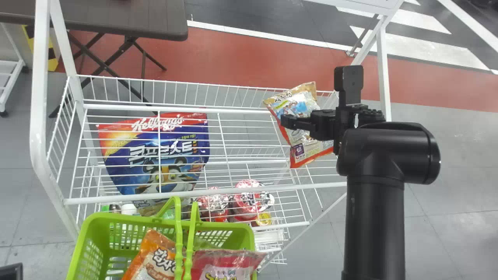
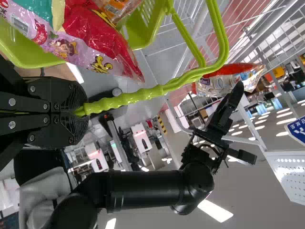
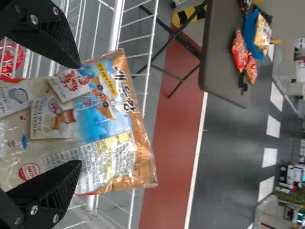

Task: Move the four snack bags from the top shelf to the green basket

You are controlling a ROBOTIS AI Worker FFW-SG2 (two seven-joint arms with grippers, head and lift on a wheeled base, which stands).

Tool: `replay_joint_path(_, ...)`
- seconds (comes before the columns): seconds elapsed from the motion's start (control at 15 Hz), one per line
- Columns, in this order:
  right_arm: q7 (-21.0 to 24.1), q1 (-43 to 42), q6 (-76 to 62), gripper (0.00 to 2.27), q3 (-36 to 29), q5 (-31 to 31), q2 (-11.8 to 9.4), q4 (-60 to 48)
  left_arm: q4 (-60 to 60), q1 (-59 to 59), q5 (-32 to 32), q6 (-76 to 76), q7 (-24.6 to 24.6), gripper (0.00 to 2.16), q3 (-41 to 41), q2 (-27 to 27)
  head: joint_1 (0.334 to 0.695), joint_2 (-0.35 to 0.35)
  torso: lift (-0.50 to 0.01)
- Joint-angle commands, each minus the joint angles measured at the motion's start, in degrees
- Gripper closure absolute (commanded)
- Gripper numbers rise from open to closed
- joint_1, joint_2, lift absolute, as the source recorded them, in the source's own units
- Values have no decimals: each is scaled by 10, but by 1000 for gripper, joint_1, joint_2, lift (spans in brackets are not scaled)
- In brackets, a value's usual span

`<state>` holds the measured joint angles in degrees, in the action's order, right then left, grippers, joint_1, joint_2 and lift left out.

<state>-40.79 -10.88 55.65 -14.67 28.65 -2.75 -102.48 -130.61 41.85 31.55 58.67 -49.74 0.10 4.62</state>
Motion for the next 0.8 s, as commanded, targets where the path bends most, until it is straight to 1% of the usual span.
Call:
replay_joint_path(0.0, -1, -10, 28, 198, 2, 11, -1, 21, 0, 0, -1, 0, 0, 1133, 0, -1, 695, -350, 0)
replay_joint_path(0.07, -3, -11, 30, 299, 3, 12, -2, 25, 0, 1, -2, 0, 0, 1133, 0, -2, 695, -350, 0)
replay_joint_path(0.13, -9, -16, 53, 795, 7, 11, -7, 30, -2, 2, -2, 0, 0, 1133, 0, -2, 695, -350, 0)
replay_joint_path(0.2, -12, -24, 76, 1723, 9, 7, -9, 35, -2, 3, -3, 0, 1, 1133, 0, -2, 695, -350, 0)
replay_joint_path(0.27, -20, -26, 81, 2040, 7, 2, -10, 37, -3, 4, -3, 0, 0, 1133, 0, -2, 695, -350, 0)
replay_joint_path(0.4, -21, -13, 71, 2142, 2, -5, -10, 32, -4, 6, -4, 0, 0, 1133, 0, -3, 695, -350, 0)
replay_joint_path(0.47, -17, -5, 62, 2152, -4, -11, -9, 23, -5, 7, -4, 0, 0, 1133, 0, -3, 695, -350, 0)
replay_joint_path(0.73, 5, 50, 46, 2165, -24, -64, -1, -86, -7, 9, -4, 0, -2, 1133, -1, -2, 695, -350, 0)
